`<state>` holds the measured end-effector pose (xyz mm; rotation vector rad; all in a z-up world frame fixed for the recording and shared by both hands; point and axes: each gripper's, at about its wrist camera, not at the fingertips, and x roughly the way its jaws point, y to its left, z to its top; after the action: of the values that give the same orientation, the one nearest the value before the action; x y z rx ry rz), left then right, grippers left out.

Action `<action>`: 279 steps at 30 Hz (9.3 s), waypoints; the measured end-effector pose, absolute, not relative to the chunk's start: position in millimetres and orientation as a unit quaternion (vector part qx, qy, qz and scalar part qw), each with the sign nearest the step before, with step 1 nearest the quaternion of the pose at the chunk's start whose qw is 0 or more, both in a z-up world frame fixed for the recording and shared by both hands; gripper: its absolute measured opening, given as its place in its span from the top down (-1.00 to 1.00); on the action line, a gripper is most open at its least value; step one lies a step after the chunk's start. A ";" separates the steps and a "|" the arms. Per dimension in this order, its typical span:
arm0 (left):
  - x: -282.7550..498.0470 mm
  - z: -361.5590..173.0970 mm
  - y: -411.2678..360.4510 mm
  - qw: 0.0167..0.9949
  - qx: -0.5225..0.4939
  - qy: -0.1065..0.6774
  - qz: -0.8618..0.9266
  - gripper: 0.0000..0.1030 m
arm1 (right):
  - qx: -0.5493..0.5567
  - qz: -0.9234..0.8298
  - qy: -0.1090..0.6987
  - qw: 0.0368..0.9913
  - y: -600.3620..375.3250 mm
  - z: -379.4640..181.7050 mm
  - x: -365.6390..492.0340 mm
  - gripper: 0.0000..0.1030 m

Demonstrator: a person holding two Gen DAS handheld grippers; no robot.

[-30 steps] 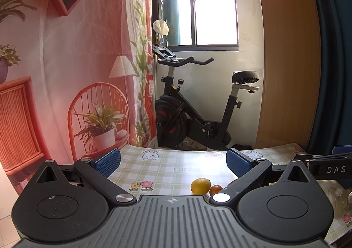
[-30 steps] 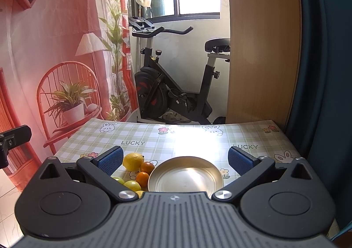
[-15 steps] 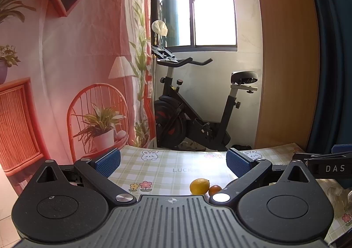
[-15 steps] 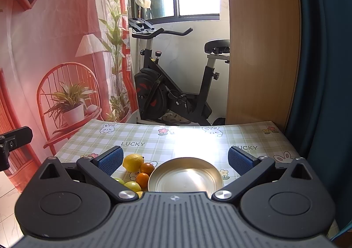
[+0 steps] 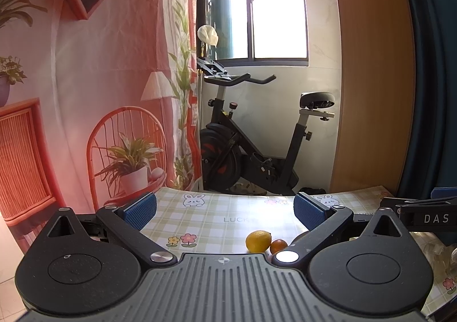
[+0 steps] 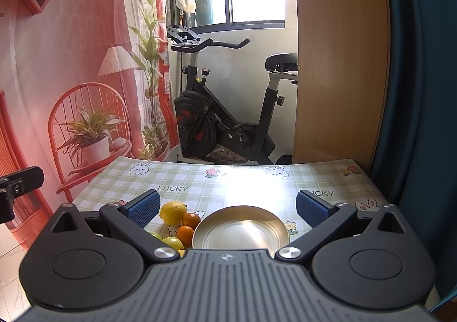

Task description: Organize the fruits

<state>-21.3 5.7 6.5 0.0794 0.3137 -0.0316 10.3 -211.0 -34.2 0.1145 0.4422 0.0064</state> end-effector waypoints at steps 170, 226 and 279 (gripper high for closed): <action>102.2 -168.3 32.2 0.921 -0.056 0.328 -0.202 0.18 | -0.035 0.255 0.257 0.931 -111.1 -205.9 98.4 0.15; 177.6 -185.3 -39.0 0.895 -0.069 0.375 -0.232 0.12 | 0.102 0.142 0.184 0.967 -213.3 -240.7 112.0 0.03; 130.3 -204.7 9.8 0.891 -0.110 0.382 -0.220 0.02 | 0.030 0.205 0.262 0.943 -166.9 -247.0 98.6 -0.15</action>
<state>130.3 9.8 -204.7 -0.2273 0.7930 -0.4559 98.6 -166.9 -247.0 0.0620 0.5345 0.4177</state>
